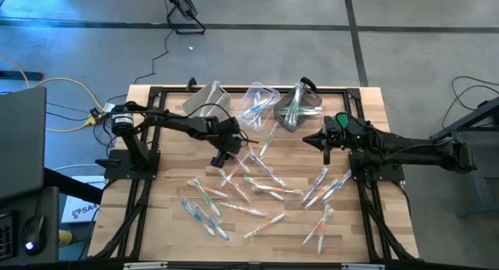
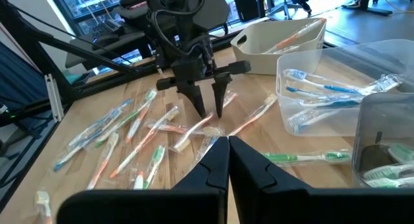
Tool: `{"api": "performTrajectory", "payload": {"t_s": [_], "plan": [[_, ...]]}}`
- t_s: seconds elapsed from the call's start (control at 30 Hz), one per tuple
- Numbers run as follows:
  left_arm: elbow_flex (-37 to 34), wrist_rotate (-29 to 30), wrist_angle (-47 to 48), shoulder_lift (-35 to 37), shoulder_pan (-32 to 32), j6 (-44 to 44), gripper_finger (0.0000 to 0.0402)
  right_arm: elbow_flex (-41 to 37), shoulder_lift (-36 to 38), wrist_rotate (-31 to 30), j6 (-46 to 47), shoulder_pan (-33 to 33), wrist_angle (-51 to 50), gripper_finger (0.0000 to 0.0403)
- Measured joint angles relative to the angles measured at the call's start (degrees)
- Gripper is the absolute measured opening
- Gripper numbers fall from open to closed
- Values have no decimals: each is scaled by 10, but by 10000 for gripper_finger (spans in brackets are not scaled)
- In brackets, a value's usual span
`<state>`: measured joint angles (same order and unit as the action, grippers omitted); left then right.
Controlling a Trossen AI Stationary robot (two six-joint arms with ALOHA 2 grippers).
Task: Pick & Place Toothbrushes
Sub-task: Put the orange toothbrush into the white bin
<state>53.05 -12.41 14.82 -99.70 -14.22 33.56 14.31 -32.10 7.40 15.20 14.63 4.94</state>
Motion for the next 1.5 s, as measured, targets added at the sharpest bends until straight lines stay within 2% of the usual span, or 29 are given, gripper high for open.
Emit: {"api": "performTrajectory", "payload": {"t_s": [0.3, 0.37, 0.6, 0.93, 1.03, 1.27, 1.5], "plan": [[0, -6, 8, 2, 0, 4, 28, 0, 0, 0, 0, 0, 0, 2], [-1, -1, 9, 8, 0, 5, 12, 0, 0, 0, 0, 0, 0, 2], [-1, 2, 43, 56, 0, 5, 16, 0, 0, 0, 0, 0, 0, 2], [-1, 6, 103, 178, 0, -20, 9, 0, 0, 0, 0, 0, 0, 2], [-1, 46, 110, 220, 0, -56, 9, 0, 0, 0, 0, 0, 1, 2], [-1, 209, 85, 298, -2, -102, 9, 0, 0, -7, -2, 0, 5, 2], [-1, 231, 46, 322, -59, -174, 9, 0, 0, -30, -6, 0, 5, 2]]}}
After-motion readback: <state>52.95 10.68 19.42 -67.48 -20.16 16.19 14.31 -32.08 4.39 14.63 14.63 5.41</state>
